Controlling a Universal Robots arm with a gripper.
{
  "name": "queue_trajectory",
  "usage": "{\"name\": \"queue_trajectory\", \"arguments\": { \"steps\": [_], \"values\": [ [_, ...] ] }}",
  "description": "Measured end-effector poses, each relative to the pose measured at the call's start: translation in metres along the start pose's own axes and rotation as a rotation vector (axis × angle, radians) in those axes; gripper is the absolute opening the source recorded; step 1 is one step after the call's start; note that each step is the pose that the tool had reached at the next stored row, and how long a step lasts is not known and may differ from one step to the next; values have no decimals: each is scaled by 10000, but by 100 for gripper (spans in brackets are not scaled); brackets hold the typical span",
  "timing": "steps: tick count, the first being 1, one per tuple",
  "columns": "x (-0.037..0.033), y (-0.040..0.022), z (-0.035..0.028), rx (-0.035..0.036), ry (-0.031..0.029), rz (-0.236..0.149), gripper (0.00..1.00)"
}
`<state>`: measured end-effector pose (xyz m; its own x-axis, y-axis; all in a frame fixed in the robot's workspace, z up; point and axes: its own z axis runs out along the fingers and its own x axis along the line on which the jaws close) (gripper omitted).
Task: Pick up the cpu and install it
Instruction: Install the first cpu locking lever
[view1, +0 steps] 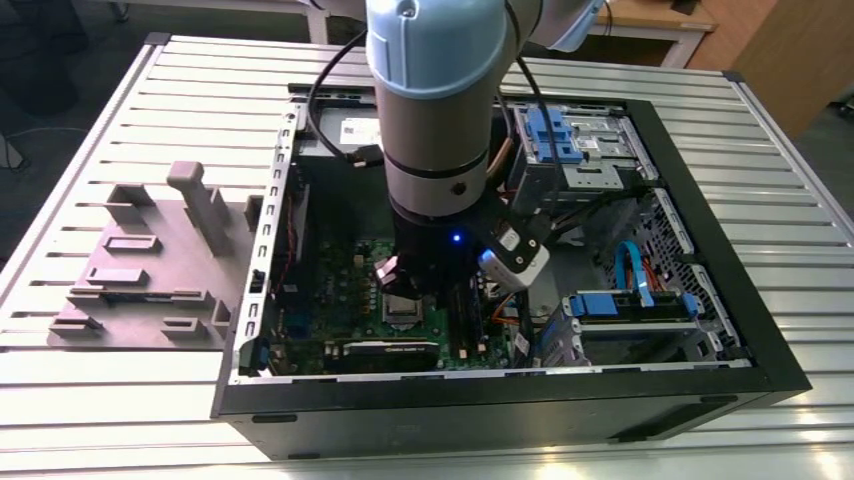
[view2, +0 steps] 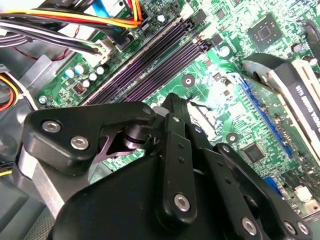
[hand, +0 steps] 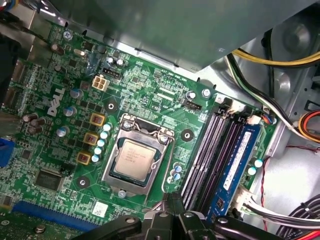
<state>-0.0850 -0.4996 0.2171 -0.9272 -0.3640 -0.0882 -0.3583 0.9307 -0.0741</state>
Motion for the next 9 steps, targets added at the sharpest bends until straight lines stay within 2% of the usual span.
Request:
{"name": "queue_trajectory", "arguments": {
  "steps": [4,9],
  "values": [
    [-15,21,-50,0,0,5,10],
    [-28,91,-59,2,-3,19,10]
  ]
}}
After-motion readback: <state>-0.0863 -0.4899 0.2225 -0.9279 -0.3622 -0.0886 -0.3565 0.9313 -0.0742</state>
